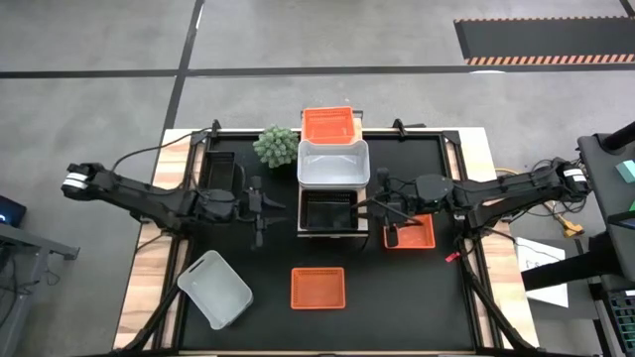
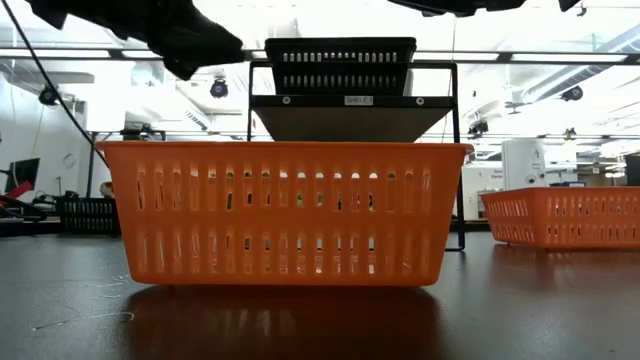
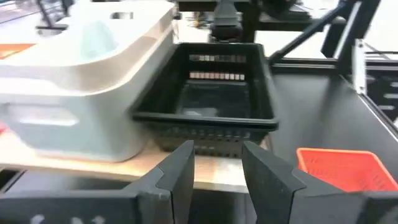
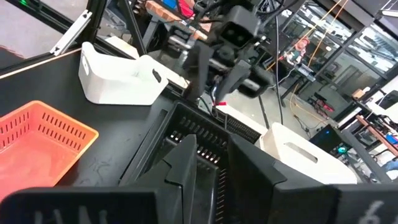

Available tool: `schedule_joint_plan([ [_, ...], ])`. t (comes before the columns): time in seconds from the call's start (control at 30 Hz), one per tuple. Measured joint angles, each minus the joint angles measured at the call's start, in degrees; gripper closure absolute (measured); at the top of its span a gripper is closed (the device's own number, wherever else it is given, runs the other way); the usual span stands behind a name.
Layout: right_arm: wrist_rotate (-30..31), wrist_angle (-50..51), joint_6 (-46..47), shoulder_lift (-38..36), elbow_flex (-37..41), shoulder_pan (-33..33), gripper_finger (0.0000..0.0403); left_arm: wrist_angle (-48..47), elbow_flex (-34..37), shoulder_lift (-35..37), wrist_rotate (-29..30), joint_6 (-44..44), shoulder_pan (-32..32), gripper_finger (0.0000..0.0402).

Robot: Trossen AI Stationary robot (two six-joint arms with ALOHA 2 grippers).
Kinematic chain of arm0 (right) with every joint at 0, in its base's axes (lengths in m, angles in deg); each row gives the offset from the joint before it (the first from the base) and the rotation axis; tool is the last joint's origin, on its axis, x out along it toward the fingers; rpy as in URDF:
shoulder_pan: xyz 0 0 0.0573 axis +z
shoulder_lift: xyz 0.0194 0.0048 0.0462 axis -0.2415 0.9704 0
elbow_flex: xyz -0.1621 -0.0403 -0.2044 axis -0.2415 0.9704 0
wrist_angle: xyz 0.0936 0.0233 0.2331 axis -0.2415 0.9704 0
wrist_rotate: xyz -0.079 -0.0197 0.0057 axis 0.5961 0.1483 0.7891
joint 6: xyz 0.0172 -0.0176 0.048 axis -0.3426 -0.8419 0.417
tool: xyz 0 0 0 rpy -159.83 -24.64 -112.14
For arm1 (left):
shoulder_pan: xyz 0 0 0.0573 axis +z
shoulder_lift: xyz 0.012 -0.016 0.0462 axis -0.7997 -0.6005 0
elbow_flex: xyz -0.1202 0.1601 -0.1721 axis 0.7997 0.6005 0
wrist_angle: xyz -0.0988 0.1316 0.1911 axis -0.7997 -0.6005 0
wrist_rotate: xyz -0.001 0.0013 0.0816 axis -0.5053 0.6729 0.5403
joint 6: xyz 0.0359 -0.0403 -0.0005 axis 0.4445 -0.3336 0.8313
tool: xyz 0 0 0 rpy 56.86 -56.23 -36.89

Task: Stack baskets on shelf by color
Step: Stack the gray bin into the gray bins on the shelf

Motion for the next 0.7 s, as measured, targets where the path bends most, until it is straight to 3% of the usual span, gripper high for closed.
schedule_joint_plan([
  [0.23,1.40,0.55,-0.58,-0.02,0.00,0.00,0.0318,-7.47,1.02,6.14,4.47,-1.13,-0.01,0.0283],
  [0.5,3.54,0.90,-0.60,0.00,0.00,-0.02,0.0316,-11.54,4.53,4.80,26.83,-7.15,0.93,0.0283],
  [0.7,3.56,0.94,-0.67,0.00,0.00,-0.02,0.0325,-11.35,7.00,0.33,28.83,-14.75,1.68,0.0283],
])
